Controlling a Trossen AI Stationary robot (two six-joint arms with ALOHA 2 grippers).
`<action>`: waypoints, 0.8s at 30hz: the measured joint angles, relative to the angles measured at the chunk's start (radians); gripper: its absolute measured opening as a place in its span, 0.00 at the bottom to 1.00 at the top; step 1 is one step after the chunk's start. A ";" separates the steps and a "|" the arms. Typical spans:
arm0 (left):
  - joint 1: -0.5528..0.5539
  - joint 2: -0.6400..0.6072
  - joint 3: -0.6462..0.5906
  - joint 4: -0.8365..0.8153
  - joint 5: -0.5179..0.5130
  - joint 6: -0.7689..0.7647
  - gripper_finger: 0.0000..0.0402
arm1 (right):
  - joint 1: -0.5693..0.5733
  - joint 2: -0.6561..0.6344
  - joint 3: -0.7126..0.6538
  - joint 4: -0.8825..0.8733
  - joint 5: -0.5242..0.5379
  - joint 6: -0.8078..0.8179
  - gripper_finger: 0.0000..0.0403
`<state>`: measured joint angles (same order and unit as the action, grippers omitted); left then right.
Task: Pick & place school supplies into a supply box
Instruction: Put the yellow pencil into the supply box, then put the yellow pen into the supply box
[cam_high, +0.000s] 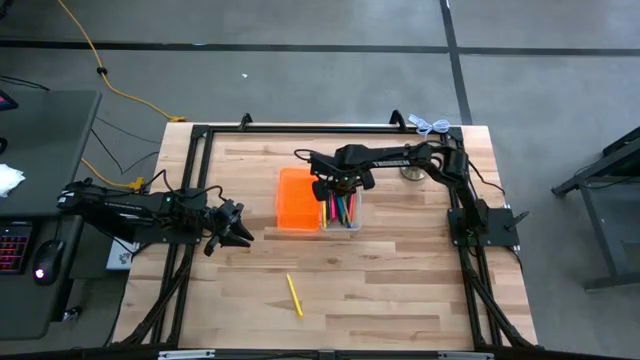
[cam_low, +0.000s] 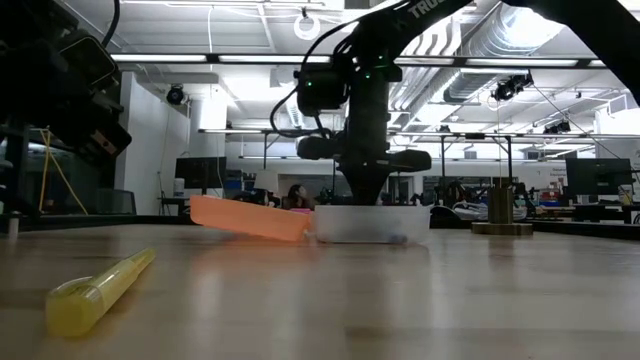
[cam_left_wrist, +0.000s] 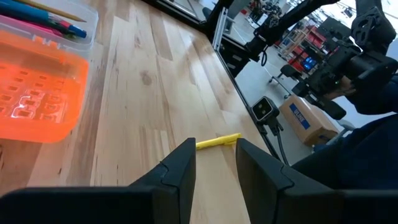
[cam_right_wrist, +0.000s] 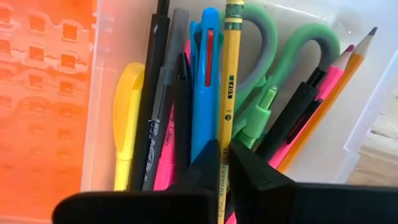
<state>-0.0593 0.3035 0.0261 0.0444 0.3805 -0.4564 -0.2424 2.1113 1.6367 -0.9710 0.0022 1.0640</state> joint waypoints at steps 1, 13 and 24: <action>0.000 0.000 0.000 0.000 0.000 0.000 0.36 | 0.000 0.000 0.000 0.000 0.000 -0.003 0.01; 0.000 0.000 0.000 0.001 0.000 -0.003 0.36 | 0.000 0.000 0.000 0.000 0.006 -0.018 0.10; 0.000 0.000 0.000 0.000 0.000 -0.005 0.36 | -0.002 -0.020 0.000 -0.048 0.003 -0.083 0.11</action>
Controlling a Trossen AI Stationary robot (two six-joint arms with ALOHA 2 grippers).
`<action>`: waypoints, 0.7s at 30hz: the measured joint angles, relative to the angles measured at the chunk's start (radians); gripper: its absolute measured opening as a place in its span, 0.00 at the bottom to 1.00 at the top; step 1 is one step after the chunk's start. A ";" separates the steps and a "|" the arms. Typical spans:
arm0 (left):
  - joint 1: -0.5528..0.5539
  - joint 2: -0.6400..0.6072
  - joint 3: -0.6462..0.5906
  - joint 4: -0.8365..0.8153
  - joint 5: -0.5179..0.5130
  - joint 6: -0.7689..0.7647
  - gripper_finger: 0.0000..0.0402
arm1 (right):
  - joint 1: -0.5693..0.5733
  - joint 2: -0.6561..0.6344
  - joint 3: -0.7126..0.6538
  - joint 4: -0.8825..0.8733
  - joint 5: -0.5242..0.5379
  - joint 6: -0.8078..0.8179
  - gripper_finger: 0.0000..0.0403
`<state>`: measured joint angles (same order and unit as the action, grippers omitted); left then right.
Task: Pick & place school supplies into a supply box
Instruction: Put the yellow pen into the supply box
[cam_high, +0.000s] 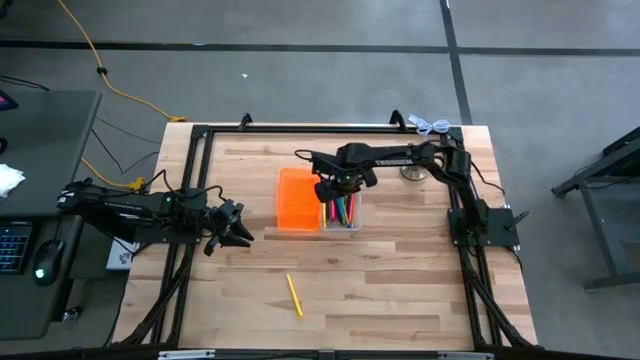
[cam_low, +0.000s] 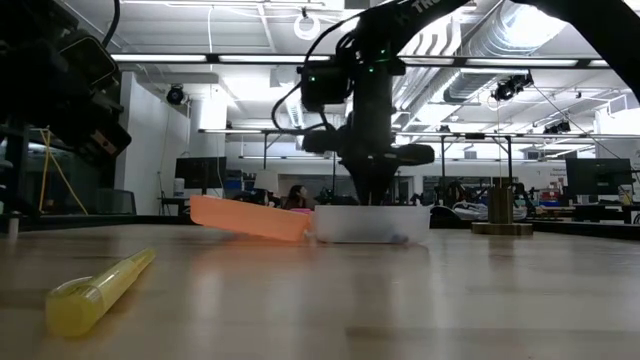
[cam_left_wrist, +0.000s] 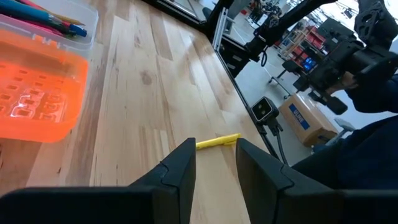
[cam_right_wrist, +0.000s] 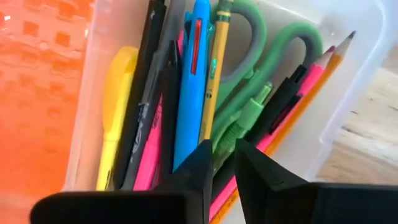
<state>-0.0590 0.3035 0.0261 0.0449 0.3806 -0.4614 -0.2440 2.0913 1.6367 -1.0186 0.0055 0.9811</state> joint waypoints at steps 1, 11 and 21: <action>0.000 0.000 0.000 0.000 0.000 0.000 0.36 | 0.000 -0.005 0.000 -0.003 -0.001 -0.006 0.11; 0.000 0.000 0.000 0.007 0.004 -0.021 0.36 | 0.011 -0.141 0.000 -0.003 0.044 -0.062 0.07; 0.000 0.000 0.000 0.009 -0.074 -0.140 0.36 | 0.112 -0.321 0.000 -0.004 0.195 -0.145 0.07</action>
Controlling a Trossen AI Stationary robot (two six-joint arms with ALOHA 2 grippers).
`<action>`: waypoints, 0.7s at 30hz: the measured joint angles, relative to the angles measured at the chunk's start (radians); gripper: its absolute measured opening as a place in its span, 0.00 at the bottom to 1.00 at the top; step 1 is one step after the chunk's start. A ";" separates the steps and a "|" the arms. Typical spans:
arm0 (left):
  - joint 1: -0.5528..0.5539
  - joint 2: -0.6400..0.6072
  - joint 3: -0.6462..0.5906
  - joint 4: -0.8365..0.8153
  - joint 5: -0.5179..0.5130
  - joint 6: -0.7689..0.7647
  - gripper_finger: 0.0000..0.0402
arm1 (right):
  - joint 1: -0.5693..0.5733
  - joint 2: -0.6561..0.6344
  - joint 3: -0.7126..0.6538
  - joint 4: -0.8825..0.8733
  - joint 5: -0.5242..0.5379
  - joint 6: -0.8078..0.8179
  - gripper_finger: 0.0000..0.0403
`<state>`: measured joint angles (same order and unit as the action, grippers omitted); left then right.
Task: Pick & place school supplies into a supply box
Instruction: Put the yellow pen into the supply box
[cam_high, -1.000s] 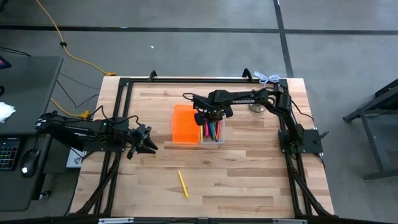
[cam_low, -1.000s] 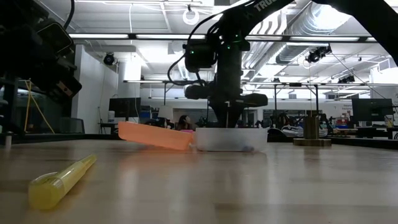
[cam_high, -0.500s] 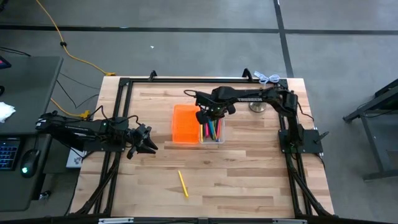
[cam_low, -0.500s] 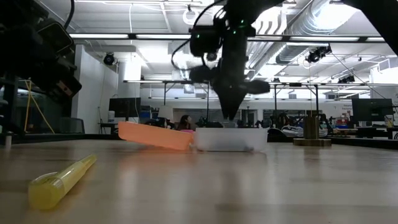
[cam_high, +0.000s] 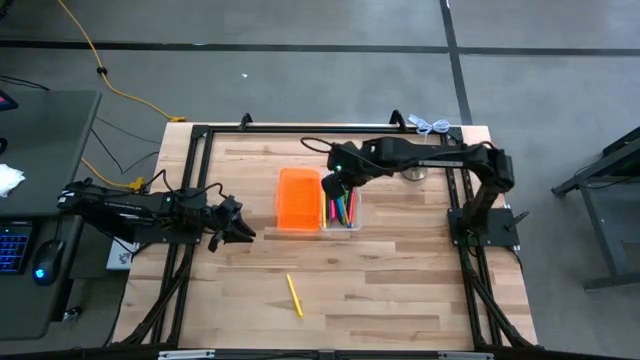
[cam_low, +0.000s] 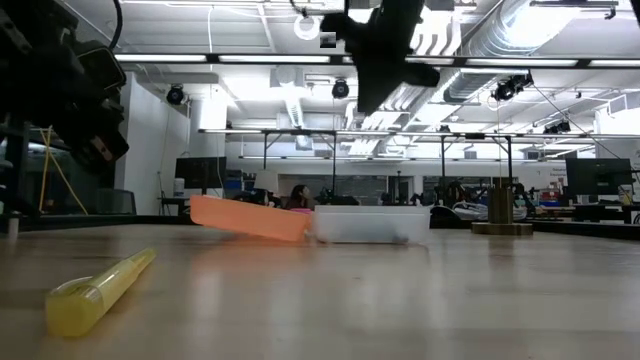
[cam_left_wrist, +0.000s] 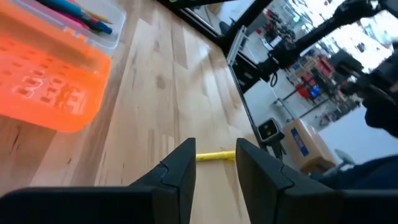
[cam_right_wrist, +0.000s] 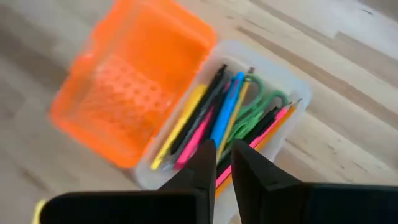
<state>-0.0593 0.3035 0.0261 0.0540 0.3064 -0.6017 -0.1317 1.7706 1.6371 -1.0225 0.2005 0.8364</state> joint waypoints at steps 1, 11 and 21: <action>0.000 0.000 0.000 0.000 -0.004 -0.013 0.36 | 0.015 -0.014 0.000 0.000 0.001 0.000 0.07; 0.000 0.000 0.000 0.030 -0.004 -0.123 0.36 | 0.199 -0.106 0.000 -0.006 0.134 -0.002 0.06; 0.000 0.000 0.000 0.034 -0.014 -0.163 0.36 | 0.373 -0.189 0.000 -0.155 0.404 0.126 0.03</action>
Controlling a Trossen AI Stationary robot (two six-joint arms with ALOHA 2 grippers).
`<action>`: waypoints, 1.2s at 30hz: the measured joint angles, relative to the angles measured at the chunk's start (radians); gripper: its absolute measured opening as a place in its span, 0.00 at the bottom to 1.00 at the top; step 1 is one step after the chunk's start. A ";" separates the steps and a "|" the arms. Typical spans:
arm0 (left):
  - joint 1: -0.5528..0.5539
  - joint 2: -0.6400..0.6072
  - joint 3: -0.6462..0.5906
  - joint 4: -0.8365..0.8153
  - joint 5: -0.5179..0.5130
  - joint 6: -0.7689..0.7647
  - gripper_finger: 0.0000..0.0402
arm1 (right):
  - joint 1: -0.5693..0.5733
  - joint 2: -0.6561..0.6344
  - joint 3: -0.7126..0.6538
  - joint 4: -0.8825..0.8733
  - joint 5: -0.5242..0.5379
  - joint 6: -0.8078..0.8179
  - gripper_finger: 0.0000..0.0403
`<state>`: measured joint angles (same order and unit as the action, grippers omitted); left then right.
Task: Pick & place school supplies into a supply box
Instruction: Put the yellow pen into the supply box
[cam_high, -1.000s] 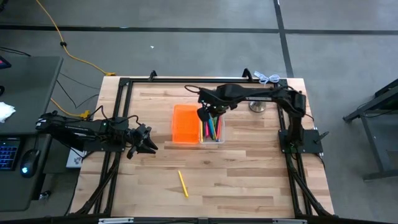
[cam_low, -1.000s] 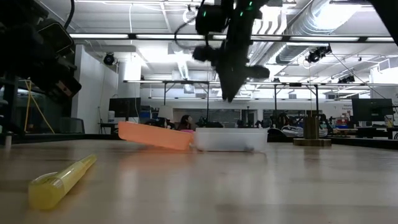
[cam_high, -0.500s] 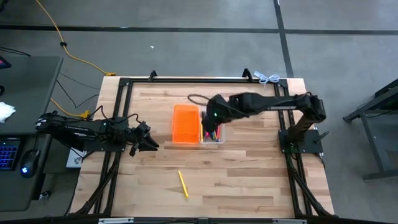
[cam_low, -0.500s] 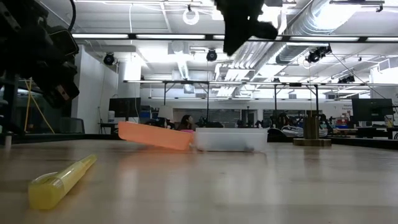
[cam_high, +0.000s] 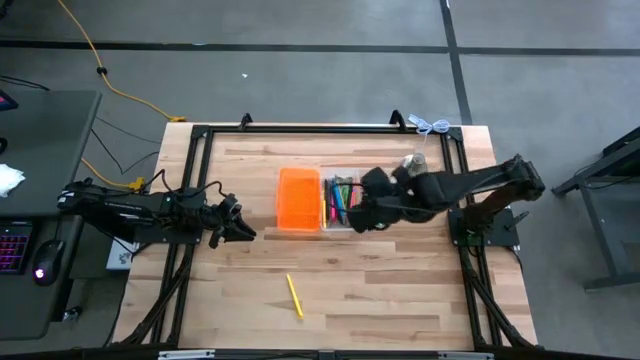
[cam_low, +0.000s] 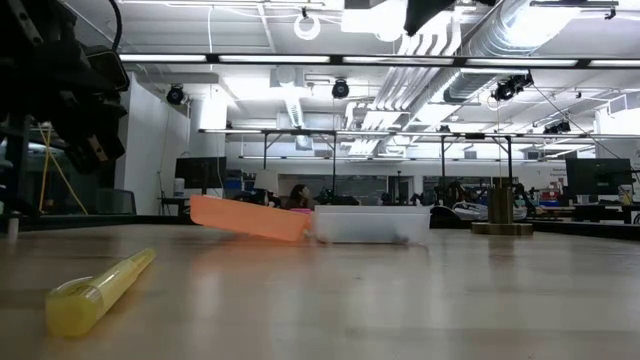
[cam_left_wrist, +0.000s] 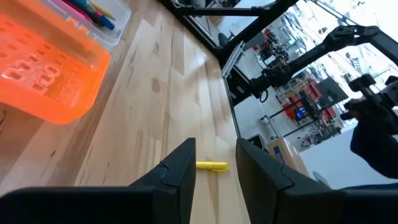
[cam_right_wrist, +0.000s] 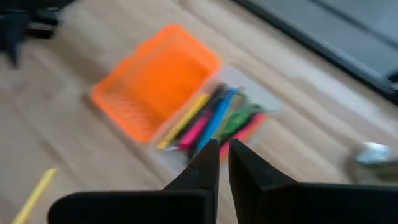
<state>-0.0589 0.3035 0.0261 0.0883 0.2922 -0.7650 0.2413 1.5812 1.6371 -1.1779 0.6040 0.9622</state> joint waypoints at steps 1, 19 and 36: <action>0.000 0.000 0.000 0.000 0.000 0.000 0.36 | 0.014 -0.010 0.000 -0.040 0.025 0.031 0.03; 0.000 0.000 0.000 0.110 -0.010 -0.037 0.36 | 0.091 -0.494 -0.569 0.378 0.130 -0.038 0.00; 0.000 0.116 0.212 -0.006 -0.085 -0.069 0.36 | 0.091 -1.141 -1.292 1.272 0.033 -0.366 0.00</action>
<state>-0.0589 0.4199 0.2380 0.0822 0.2074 -0.8341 0.3321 0.4404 0.3446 0.0944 0.6366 0.5959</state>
